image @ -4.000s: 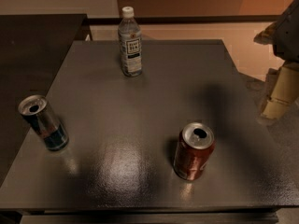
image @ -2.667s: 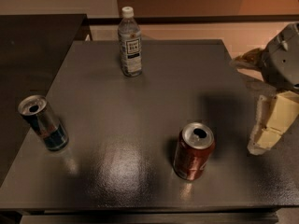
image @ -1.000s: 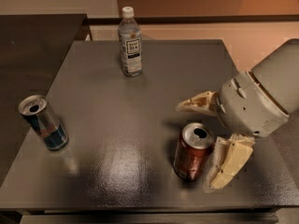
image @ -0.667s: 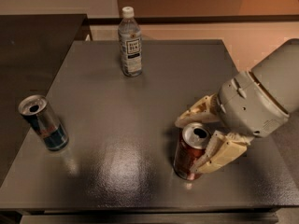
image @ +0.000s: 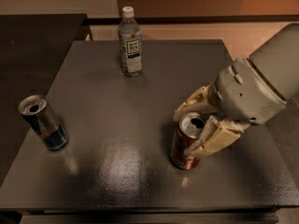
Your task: Move coke can near blue plastic bottle
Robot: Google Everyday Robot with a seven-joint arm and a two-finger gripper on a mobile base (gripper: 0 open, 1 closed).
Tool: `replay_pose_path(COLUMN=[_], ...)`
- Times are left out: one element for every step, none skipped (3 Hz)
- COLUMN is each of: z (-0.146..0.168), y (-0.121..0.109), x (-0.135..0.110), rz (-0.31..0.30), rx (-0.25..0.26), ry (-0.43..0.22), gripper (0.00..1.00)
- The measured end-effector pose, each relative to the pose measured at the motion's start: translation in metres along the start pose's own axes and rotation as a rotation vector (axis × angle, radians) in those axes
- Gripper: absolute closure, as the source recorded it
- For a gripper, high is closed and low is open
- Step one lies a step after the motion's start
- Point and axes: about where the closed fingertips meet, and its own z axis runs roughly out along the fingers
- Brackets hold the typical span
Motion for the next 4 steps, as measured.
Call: replay_pose_path(z=[-0.006,-0.010,-0.007,-0.002], y=[-0.026,-0.063,-0.100,-0.129], x=[-0.010,-0.018,-0.021,-0.024], rz=[0.031,0.090,0.150,0.196], rx=[0.048,0.103,0.142,0.168], ry=[0.028,0.059,0.082,0.089], gripper=[1.00,1.00,1.00,1.00])
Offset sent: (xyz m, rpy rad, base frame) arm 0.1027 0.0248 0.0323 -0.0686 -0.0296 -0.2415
